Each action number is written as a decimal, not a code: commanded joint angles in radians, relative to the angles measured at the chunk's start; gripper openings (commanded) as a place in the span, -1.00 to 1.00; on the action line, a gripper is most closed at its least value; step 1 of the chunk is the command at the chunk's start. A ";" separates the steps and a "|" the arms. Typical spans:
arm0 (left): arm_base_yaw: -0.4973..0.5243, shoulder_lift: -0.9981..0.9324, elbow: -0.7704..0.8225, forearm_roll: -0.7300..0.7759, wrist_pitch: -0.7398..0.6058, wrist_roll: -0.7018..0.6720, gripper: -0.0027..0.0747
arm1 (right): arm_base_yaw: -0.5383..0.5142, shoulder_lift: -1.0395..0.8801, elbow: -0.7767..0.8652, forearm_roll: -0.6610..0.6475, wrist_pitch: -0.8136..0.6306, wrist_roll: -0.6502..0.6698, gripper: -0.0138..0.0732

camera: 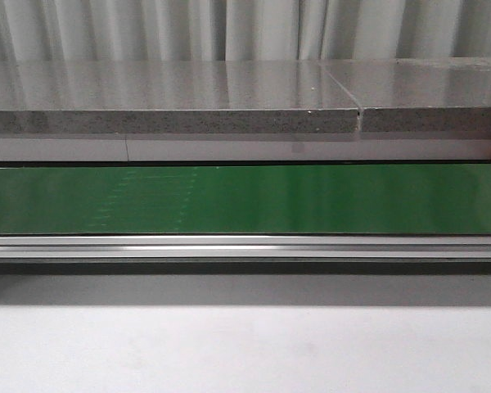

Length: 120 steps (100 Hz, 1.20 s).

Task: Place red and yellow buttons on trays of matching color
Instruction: 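Return the right gripper above the belt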

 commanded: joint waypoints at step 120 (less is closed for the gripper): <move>-0.008 0.010 -0.022 -0.011 -0.068 -0.002 0.55 | 0.000 -0.008 -0.032 0.014 -0.013 -0.012 -0.84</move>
